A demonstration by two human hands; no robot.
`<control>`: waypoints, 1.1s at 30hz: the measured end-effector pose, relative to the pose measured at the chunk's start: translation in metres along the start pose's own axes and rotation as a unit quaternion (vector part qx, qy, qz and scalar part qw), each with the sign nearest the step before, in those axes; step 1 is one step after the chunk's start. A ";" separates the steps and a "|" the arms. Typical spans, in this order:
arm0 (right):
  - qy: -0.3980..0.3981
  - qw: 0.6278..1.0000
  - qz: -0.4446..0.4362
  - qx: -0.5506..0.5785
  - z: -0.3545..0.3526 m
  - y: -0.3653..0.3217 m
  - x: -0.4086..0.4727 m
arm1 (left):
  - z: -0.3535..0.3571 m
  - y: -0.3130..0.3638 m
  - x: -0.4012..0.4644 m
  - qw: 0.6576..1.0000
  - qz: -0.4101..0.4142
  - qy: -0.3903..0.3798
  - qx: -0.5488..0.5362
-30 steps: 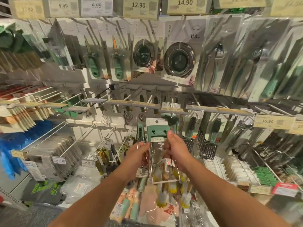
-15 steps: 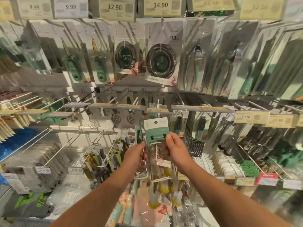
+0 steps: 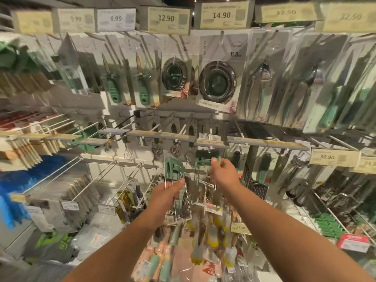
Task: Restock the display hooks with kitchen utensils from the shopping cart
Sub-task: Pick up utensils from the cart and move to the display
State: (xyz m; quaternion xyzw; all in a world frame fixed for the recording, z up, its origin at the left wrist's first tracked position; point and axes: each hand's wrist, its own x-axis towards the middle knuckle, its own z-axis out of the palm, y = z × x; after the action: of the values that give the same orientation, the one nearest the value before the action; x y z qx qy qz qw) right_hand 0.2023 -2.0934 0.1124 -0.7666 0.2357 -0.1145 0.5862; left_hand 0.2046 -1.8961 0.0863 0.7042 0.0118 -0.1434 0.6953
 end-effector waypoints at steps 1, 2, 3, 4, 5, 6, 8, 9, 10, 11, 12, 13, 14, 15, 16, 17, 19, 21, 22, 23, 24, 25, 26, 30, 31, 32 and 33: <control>-0.007 1.000 0.015 -0.012 0.000 -0.004 0.003 | -0.003 0.000 0.000 1.000 0.003 0.001 0.004; -0.008 0.999 0.033 -0.022 0.000 -0.005 0.007 | -0.005 0.001 -0.001 1.000 0.004 -0.001 0.007; -0.008 0.998 0.057 -0.024 0.001 -0.006 0.009 | -0.008 -0.001 0.000 1.000 0.004 -0.004 0.009; -0.003 0.996 0.081 -0.023 0.001 -0.005 0.010 | -0.010 -0.001 -0.001 1.000 0.006 -0.008 0.010; 0.000 0.994 0.105 -0.016 0.002 -0.003 0.009 | -0.013 -0.001 0.000 1.000 0.009 -0.015 0.012; 0.003 0.992 0.124 -0.005 0.004 0.000 0.009 | -0.016 0.000 -0.001 0.999 0.014 -0.024 0.017; -0.012 0.990 0.135 0.027 0.006 0.004 0.005 | -0.018 0.001 -0.002 0.998 0.016 -0.046 0.029; -0.039 0.988 0.138 0.054 0.008 0.006 0.003 | -0.018 0.002 -0.001 0.998 0.014 -0.059 0.025; -0.076 0.984 0.139 0.076 0.009 0.008 -0.001 | -0.017 0.003 -0.002 0.997 0.009 -0.073 0.017; -0.116 0.980 0.133 0.090 0.009 0.009 -0.005 | -0.016 0.004 -0.003 0.996 0.003 -0.086 0.003; -0.152 0.975 0.127 0.101 0.010 0.008 -0.009 | -0.014 0.006 -0.005 0.995 -0.001 -0.100 -0.014; -0.183 0.968 0.124 0.118 0.011 0.007 -0.014 | -0.012 0.005 -0.004 0.993 -0.003 -0.117 -0.032; -0.208 0.959 0.125 0.144 0.012 0.006 -0.016 | -0.010 0.006 -0.004 0.990 -0.004 -0.134 -0.044; -0.223 0.950 0.129 0.177 0.013 0.005 -0.018 | -0.008 0.006 -0.004 0.988 -0.006 -0.146 -0.046; -0.225 0.943 0.134 0.205 0.014 0.003 -0.020 | -0.006 0.005 -0.004 0.987 -0.006 -0.155 -0.044; -0.220 0.939 0.136 0.227 0.016 0.003 -0.021 | -0.004 0.004 -0.003 0.986 -0.005 -0.161 -0.042; -0.208 0.941 0.122 0.239 0.015 0.004 -0.021 | -0.002 0.003 -0.002 0.985 -0.005 -0.170 -0.037; -0.210 0.945 0.102 0.230 0.013 0.005 -0.022 | -0.001 0.002 -0.002 0.984 -0.003 -0.176 -0.020; -0.211 0.947 0.094 0.225 0.012 0.006 -0.022 | -0.001 0.001 -0.002 0.985 -0.003 -0.173 -0.011; -0.213 0.948 0.086 0.221 0.010 0.004 -0.024 | -0.001 0.000 -0.002 0.986 -0.004 -0.167 -0.001; -0.212 0.950 0.078 0.218 0.009 0.004 -0.025 | 0.000 0.000 -0.002 0.987 -0.005 -0.161 0.008; -0.210 0.951 0.070 0.217 0.009 0.004 -0.027 | -0.001 -0.001 -0.003 0.988 -0.005 -0.155 0.014; -0.209 0.952 0.062 0.216 0.009 0.003 -0.028 | -0.001 -0.002 -0.003 0.988 -0.006 -0.151 0.020; -0.216 0.951 0.027 0.221 0.005 0.006 -0.030 | -0.001 -0.005 -0.005 0.990 -0.007 -0.130 0.044; -0.218 0.950 0.016 0.221 0.004 0.007 -0.032 | -0.001 -0.005 -0.005 0.991 -0.007 -0.125 0.045; -0.218 0.952 0.003 0.216 0.003 0.008 -0.033 | 0.000 -0.006 -0.004 0.992 -0.006 -0.119 0.045; -0.215 0.953 -0.010 0.211 0.001 0.008 -0.035 | 0.001 -0.007 -0.003 0.993 -0.005 -0.112 0.047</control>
State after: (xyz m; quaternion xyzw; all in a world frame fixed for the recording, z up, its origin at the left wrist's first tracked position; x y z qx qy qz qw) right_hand 0.1712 -2.0768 0.1075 -0.6343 0.0665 -0.0001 0.7702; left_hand 0.1998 -1.8967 0.0802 0.7152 -0.0699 -0.2253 0.6579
